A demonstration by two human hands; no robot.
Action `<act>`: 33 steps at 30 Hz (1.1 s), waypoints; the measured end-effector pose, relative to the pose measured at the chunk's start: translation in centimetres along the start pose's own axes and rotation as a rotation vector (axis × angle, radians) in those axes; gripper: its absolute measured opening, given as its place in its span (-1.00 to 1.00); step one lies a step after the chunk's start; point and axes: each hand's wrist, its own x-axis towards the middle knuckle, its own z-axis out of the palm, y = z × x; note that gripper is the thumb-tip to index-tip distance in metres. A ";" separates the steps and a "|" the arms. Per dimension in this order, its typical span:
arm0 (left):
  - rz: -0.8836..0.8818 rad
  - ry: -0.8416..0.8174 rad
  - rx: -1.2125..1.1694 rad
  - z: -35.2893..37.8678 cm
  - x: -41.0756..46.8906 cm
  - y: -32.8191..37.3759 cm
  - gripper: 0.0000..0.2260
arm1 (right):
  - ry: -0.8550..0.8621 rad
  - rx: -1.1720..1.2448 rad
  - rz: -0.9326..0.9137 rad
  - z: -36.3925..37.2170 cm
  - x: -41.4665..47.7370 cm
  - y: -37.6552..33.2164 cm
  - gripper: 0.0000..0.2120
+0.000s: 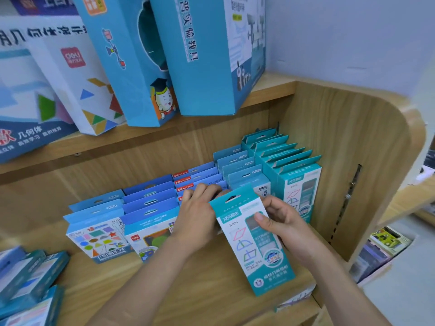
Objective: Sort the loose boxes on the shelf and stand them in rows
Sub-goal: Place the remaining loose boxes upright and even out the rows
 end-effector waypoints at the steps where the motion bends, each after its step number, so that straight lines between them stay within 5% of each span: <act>1: -0.033 0.023 -0.035 -0.2 -0.2 0.6 -0.56 | 0.014 -0.013 -0.005 -0.2 -0.3 0.2 -0.68; 7: -0.161 0.015 0.089 1.5 0.5 3.6 -0.20 | 0.211 0.103 -0.126 -1.6 -3.0 1.1 -0.34; 15: -0.182 0.058 0.165 3.7 1.1 3.9 -0.20 | 0.380 0.165 -0.209 -3.2 -4.1 1.2 -0.33; 20: -0.237 0.102 0.101 2.1 0.7 4.9 -0.37 | 0.318 0.162 -0.173 -3.4 -4.5 1.2 -0.41; 22: -0.239 0.199 -0.048 1.2 -0.2 5.5 -0.55 | 0.299 0.170 -0.163 -3.5 -4.6 1.0 -0.57; 24: -0.299 0.193 -0.450 -0.4 -1.2 6.9 -0.70 | 0.314 0.184 -0.140 -3.6 -4.5 0.9 -0.68; 27: -0.467 -0.200 -1.129 -1.8 -2.3 9.9 -0.82 | 0.284 0.160 -0.125 -3.8 -4.5 0.9 -0.63; 29: -0.498 -0.275 -1.217 -0.5 -3.0 11.0 -0.84 | 0.259 0.126 -0.128 -3.8 -4.8 0.7 -0.60; 33: -0.531 -0.106 -1.104 1.3 -2.4 12.4 -0.87 | 0.476 -0.232 -0.210 -3.3 -5.5 0.2 -0.73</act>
